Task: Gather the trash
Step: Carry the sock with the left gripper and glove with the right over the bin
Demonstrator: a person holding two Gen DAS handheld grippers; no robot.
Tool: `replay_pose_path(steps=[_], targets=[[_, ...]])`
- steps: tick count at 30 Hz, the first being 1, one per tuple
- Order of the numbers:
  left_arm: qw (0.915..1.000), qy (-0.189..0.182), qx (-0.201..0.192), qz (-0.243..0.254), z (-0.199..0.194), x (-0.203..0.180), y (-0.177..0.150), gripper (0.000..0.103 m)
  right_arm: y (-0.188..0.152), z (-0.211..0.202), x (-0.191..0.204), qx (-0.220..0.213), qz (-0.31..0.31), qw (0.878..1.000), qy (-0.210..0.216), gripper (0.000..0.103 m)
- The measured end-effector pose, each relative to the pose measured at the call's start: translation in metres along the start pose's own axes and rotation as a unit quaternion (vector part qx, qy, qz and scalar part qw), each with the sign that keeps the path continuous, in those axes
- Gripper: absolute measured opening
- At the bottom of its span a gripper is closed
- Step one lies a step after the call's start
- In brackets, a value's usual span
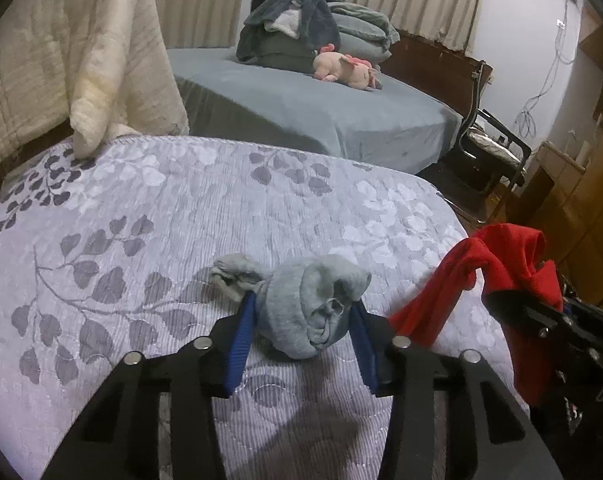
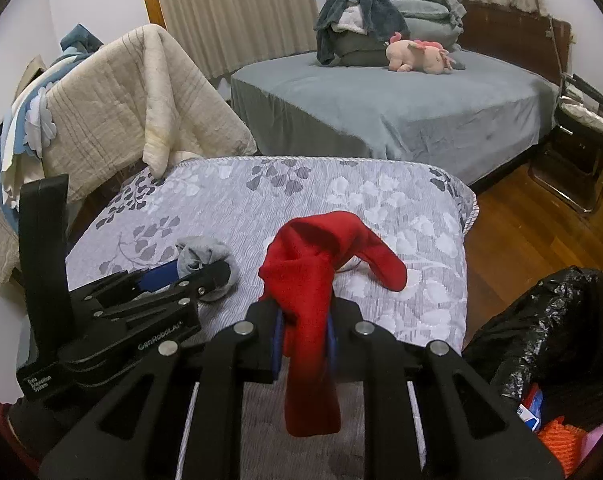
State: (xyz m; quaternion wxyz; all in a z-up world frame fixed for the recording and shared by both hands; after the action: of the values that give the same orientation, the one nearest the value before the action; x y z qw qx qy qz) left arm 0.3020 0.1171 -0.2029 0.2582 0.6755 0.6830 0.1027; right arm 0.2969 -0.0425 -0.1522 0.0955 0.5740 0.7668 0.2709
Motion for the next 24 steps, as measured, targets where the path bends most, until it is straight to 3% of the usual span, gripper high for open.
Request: replay_pose_path(steps=[24], targets=[[0.9979, 0.023, -0.061, 0.005, -0.108, -0.029, -0.035, 0.043, -0.026, -0.08, 0.017, -0.038, -0.03, 0.999, 0.02, 0.016]])
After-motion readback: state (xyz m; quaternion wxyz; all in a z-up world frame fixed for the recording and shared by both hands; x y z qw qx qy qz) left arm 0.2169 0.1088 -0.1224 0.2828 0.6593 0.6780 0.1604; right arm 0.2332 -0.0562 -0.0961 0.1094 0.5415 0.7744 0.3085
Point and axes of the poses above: each gripper's, at about its wrist camera, not at the fingertips, and z roughly the way its jaws point, x to its left, y to its top, the point moved 1 cm from there along z, roughly the way its jaws point, and after that the axes turned 14 degrees about x, right-handed, at the moved point
